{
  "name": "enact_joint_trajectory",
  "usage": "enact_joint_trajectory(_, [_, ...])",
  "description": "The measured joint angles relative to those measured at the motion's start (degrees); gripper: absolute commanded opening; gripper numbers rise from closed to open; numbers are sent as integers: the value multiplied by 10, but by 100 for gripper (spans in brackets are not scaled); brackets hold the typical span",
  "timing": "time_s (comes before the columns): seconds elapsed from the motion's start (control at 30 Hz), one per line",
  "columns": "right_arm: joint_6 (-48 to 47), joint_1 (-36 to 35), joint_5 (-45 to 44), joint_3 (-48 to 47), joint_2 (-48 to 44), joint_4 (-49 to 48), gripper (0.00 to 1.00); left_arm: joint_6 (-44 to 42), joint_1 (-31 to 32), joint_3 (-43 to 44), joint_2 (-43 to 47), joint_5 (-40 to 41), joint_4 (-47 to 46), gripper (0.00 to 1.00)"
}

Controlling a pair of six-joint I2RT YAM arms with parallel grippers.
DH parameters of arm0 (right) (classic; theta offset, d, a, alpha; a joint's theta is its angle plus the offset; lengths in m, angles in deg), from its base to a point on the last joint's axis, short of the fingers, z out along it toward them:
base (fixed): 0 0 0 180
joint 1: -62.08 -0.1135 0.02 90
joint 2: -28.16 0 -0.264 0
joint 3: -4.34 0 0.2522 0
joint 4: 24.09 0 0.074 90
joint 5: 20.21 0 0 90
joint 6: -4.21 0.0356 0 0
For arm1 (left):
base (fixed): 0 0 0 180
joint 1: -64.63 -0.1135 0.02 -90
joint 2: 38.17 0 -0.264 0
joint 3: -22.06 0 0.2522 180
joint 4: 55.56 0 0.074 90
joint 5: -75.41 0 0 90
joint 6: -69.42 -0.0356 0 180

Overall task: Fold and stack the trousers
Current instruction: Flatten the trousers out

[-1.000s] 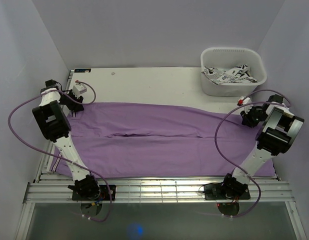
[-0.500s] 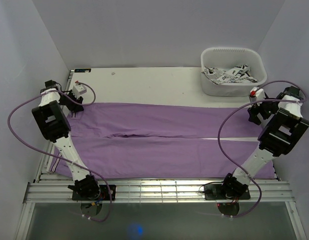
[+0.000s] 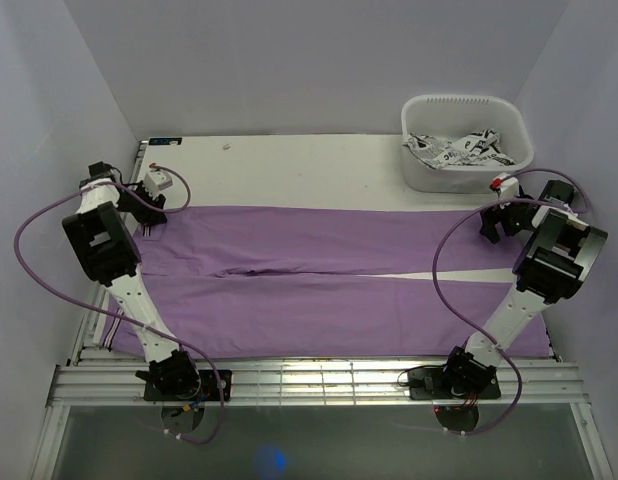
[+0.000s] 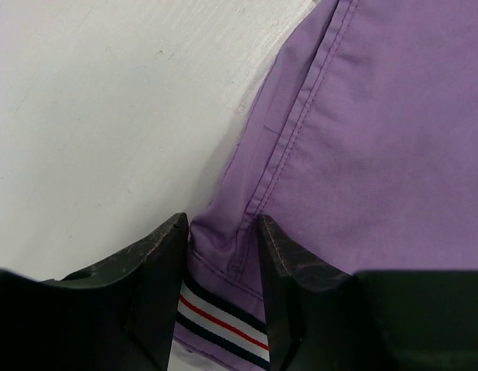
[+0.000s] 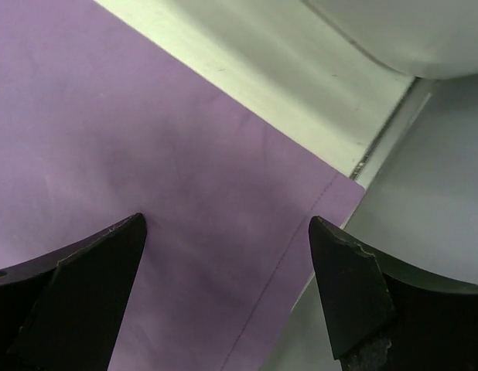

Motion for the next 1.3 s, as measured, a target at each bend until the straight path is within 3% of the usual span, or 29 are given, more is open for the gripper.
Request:
enact_joint_trajectory(0.1, [34,-5,-5,0,8,-37,99,0,-1,-3,2,0,-2,52])
enact_joint_trajectory(0.2, [39,-10,-3,-28,27,-24,84,1,-1,-3,2,0,-2,53])
enact_joint_trajectory(0.4, [-12,-14,28,-168,108,137,70,3,-10,-3,3,-8,9,57])
enact_joint_trajectory(0.47, [-37,-13,37,-191,121,174,56,5,-16,1,3,-10,22,57])
enact_joint_trajectory(0.5, [-51,-13,37,-195,121,193,42,6,-20,2,3,-10,29,57])
enact_joint_trajectory(0.63, [-92,-10,39,-157,97,220,8,7,-38,4,3,-14,48,57])
enact_joint_trajectory(1.07, [-174,18,-15,-43,2,351,8,7,-82,81,2,-63,117,62])
enact_joint_trajectory(1.3, [-203,32,-39,-1,-28,358,8,32,-81,83,-6,-71,89,65])
